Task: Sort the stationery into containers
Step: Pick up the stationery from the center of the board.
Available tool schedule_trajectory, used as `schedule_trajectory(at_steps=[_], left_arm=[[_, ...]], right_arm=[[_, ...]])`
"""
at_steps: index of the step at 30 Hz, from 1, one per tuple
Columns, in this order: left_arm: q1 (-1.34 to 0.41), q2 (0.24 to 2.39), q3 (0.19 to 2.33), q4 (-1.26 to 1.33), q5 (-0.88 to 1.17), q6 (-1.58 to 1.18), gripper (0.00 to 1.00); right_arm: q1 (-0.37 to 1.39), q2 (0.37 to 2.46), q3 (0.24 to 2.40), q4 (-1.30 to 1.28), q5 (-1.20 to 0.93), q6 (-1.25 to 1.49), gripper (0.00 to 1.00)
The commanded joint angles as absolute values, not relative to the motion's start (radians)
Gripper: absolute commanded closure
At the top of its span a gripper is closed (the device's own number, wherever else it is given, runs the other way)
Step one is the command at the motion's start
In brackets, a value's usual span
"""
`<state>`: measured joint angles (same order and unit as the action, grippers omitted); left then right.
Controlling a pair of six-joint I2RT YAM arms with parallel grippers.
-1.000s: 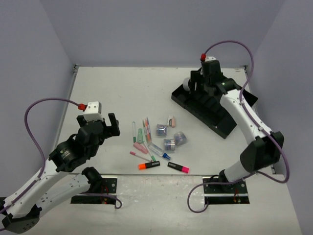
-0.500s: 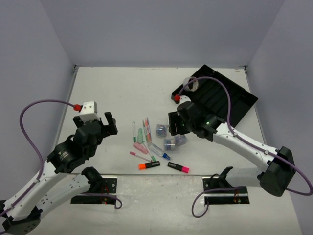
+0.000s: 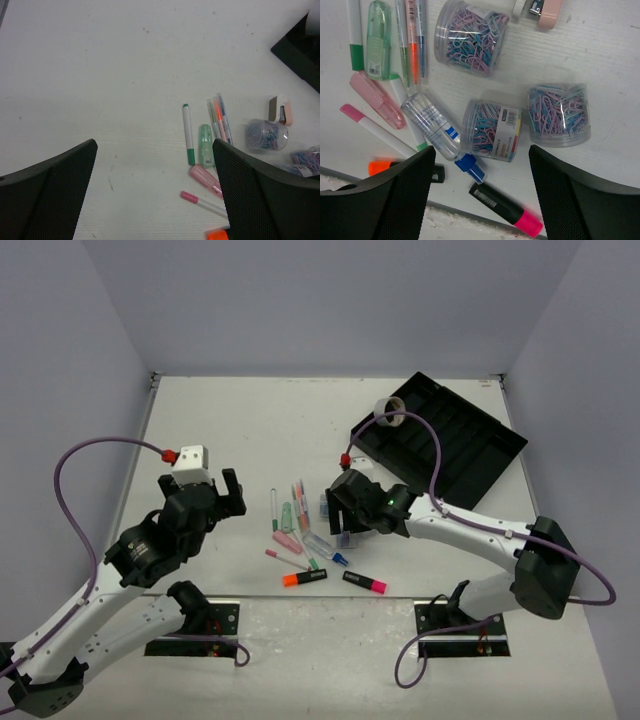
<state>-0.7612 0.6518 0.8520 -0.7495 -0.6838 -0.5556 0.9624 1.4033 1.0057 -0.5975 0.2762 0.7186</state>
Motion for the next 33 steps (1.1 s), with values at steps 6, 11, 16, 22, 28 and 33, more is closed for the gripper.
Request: schedule_trajectory(at_steps=[6,11,16,22,28,33], left_arm=[[-0.756,0.669,0.845,-0.713,-0.682,-0.534,0.0],[-0.756,0.669,0.845,-0.712,-0.678,-0.532,0.0],[-0.756,0.669,0.845,-0.709,-0.674,-0.529,0.0],[-0.756,0.67,0.844,-0.707,-0.671,-0.526,0.0],[-0.756,0.669,0.845,-0.707,-0.67,-0.526,0.0],[-0.756,0.661,0.845,-0.71,-0.673,-0.526,0.0]], right_arm=[[0.993,1.489,0.988,-0.604,0.324,0.808,0.25],[1.0,1.525,0.988,-0.606,0.336,0.827,0.25],[1.003,1.564,0.985,-0.588,0.326,0.832,0.32],[1.01,1.58,0.983,-0.592,0.343,0.846,0.54],[1.011,1.523,0.996,-0.609,0.359,0.831,0.69],[1.009,1.428,1.082,-0.693,0.412,0.805,0.72]])
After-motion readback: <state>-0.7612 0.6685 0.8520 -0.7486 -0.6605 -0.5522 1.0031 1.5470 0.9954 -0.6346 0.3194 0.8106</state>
